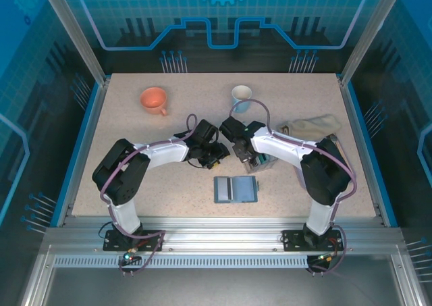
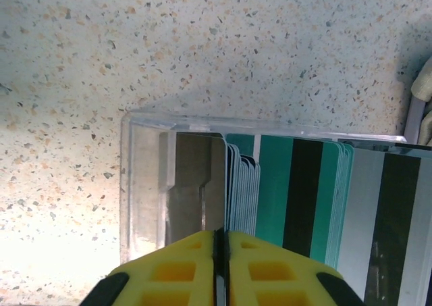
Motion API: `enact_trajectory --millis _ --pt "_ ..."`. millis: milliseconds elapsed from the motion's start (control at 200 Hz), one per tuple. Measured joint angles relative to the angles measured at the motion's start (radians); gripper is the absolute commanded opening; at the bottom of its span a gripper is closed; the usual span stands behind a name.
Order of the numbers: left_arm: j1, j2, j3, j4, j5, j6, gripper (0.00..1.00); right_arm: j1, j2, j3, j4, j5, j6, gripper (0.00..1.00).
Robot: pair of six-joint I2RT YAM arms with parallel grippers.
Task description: Put the credit cards into the card holder
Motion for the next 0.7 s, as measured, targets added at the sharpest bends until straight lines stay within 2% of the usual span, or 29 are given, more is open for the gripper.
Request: enact_trajectory --millis 380,545,700 --pt "0.0 -0.023 -0.018 0.001 0.0 0.001 0.47 -0.006 -0.07 -0.001 -0.012 -0.063 0.014 0.0" --pt "0.0 -0.079 -0.045 0.022 0.001 0.004 0.5 -0.045 -0.203 -0.031 0.006 -0.176 0.038 0.0" --pt "0.001 -0.159 -0.094 0.102 0.031 0.006 0.55 -0.142 -0.376 -0.114 0.073 -0.353 0.087 0.0"
